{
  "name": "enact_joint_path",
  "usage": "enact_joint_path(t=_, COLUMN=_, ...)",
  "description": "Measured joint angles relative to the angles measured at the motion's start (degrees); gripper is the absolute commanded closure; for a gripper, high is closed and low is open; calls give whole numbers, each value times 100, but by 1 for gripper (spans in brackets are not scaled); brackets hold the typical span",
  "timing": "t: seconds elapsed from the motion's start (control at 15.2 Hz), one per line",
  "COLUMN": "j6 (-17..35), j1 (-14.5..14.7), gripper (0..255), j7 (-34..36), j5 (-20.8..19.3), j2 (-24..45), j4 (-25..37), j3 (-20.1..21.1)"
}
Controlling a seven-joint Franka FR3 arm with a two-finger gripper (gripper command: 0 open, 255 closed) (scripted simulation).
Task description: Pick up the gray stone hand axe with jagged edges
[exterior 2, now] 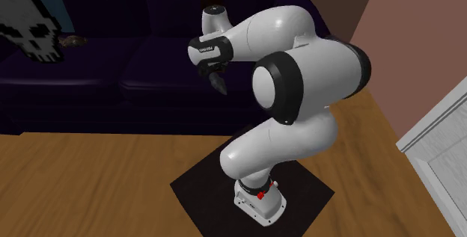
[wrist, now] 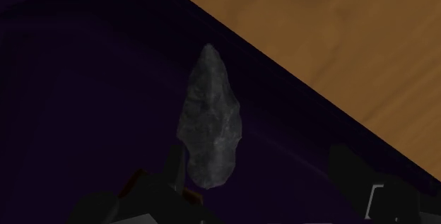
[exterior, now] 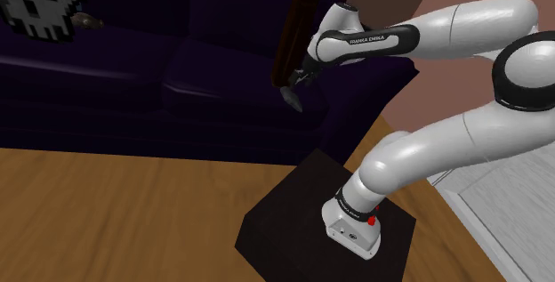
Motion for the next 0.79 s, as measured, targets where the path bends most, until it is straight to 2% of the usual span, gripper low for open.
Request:
enact_joint_path(t=0.33, j6=1150, j1=108, gripper=0, j7=-477, j5=338, j2=964, j4=52, j3=-535)
enact_joint_path(t=0.79, j6=1859, j1=189, gripper=0, j7=-675, j5=523, j2=1426, j4=-162, j3=-710)
